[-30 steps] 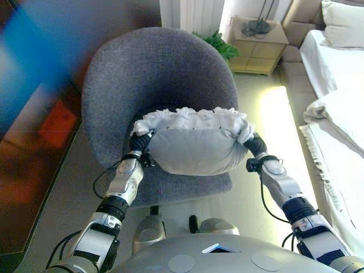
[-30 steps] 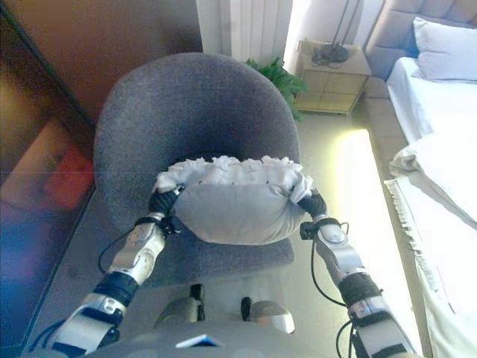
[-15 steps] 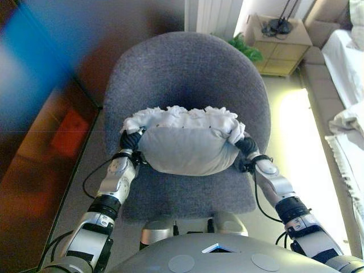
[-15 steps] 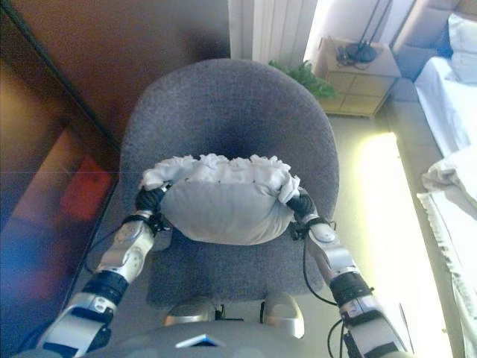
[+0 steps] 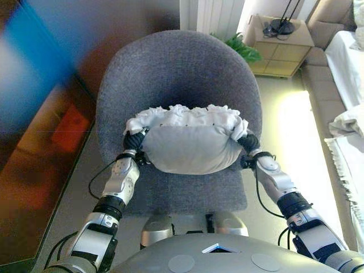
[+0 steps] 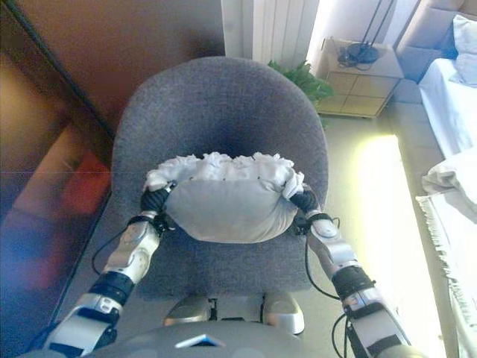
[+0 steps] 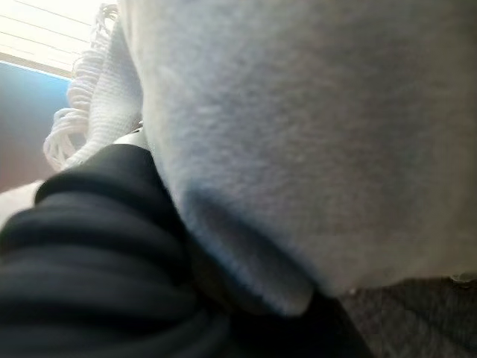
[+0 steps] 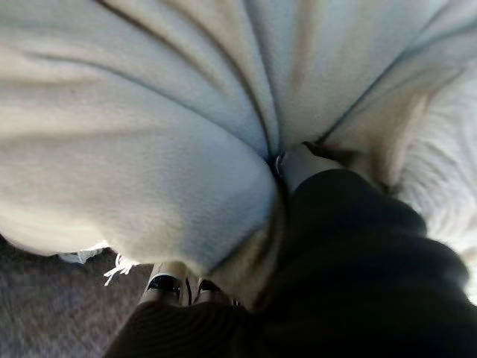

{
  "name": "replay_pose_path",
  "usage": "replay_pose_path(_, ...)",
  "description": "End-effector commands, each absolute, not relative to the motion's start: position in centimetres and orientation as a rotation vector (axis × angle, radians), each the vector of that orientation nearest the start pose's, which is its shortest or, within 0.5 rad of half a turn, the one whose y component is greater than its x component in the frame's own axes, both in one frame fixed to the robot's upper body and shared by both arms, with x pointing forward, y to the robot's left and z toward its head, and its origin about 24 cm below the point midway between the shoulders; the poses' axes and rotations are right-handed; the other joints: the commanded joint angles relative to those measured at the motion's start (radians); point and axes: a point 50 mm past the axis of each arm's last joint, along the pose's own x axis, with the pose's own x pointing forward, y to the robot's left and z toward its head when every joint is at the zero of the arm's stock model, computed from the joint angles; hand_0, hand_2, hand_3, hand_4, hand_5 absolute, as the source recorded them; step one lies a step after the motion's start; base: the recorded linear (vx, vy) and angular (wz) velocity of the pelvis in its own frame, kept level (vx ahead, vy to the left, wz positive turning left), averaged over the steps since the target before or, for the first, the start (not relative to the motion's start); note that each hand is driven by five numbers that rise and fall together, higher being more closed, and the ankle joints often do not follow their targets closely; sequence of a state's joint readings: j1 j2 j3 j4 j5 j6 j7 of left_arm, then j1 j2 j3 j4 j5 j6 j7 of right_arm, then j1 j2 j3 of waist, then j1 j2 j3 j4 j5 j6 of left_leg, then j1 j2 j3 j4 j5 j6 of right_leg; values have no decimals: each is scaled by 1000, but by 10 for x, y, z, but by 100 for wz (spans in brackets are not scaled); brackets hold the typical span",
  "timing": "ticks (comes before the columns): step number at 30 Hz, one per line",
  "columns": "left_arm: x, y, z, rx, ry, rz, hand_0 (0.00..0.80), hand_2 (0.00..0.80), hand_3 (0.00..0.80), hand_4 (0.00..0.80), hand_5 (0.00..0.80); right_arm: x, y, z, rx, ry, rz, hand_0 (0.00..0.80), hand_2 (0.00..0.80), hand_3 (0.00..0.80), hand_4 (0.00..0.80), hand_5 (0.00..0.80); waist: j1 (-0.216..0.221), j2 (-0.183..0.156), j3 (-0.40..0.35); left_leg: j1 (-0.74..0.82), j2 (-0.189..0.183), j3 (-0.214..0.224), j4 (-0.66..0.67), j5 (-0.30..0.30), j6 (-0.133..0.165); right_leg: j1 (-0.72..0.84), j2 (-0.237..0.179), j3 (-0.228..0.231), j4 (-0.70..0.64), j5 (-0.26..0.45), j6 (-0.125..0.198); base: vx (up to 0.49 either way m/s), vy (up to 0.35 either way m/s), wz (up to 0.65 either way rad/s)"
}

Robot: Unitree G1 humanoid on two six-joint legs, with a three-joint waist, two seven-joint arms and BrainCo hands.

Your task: Pick up the cushion and take it to the sofa

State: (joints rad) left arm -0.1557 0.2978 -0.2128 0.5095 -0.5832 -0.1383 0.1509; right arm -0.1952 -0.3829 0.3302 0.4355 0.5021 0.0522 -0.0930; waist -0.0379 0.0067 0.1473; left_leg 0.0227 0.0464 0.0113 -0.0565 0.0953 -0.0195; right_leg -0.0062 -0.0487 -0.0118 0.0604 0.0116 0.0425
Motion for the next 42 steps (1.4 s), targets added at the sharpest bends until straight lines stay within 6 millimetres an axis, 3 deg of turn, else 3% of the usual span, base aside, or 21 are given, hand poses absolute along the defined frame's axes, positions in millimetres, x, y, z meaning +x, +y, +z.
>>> replay_pose_path(1, 288, 169, 17, -231, 91, 9, 800, 800, 800, 800, 800, 292, -132, 24, 128, 180, 233, 800, 800, 800, 800, 800, 8, -34, -101, 22, -81, 33, 56, -87, 33, -10, -47, 14, -29, 91, 56, 98, -22, -19)
replay_pose_path(9, 296, 157, 25, -251, 48, 1, 800, 800, 800, 800, 800, 305, -124, 37, 137, 117, 212, 800, 800, 800, 800, 800, 15, -28, -55, -59, -86, 35, 85, -86, 38, -69, -44, 22, -29, 91, 47, -7, -32, 0)
replay_pose_path(13, 294, 158, 19, -252, 69, 18, 800, 800, 800, 800, 800, 304, -123, 34, 139, 132, 214, 800, 800, 800, 800, 800, 10, -28, -45, -57, -87, 46, 113, -102, 40, -58, -43, 31, -23, 79, 42, 101, -29, 0)
replay_pose_path(19, 288, 161, 15, -243, 69, 21, 800, 800, 800, 800, 800, 296, -123, 32, 119, 117, 216, 800, 800, 800, 800, 800, 5, -37, -7, -131, -86, 53, 278, -158, 36, -107, -49, 31, 89, 34, 27, 73, -32, -5)
replay_pose_path(22, 315, 146, 48, -248, -66, 5, 800, 800, 800, 800, 800, 325, -110, 73, 91, -23, 234, 800, 800, 800, 800, 800, -1, -39, 79, -277, -89, 35, 363, -151, 29, -244, -47, 27, 156, 38, 15, -379, -52, -1)
replay_pose_path(25, 331, 137, 70, -253, -138, 17, 800, 800, 800, 800, 800, 341, -100, 101, 73, -88, 255, 800, 800, 800, 800, 800, -7, -36, 129, -354, -89, 25, 422, -151, 21, -318, -40, 25, 222, 22, 2, -225, 8, 1)
replay_pose_path(34, 350, 131, 102, -232, -217, 41, 800, 800, 800, 800, 800, 354, -96, 129, 55, -165, 264, 800, 800, 800, 800, 800, -11, -28, 209, -478, -92, 7, 534, -171, 9, -433, -27, 10, 364, -37, -26, -83, 0, -2)
replay_pose_path(38, 358, 127, 106, -244, -193, 32, 800, 800, 800, 800, 800, 363, -98, 133, 62, -141, 259, 800, 800, 800, 800, 800, -9, -20, 226, -484, -91, 2, 553, -177, 1, -433, -26, 9, 382, -53, -31, -11, 4, 4)
replay_pose_path(42, 373, 123, 126, -223, -202, 13, 800, 800, 800, 800, 800, 376, -100, 141, 55, -112, 241, 800, 800, 800, 800, 800, -12, -14, 233, -478, -88, 5, 550, -170, -7, -420, -29, 10, 375, -52, -31, 0, 0, 0)
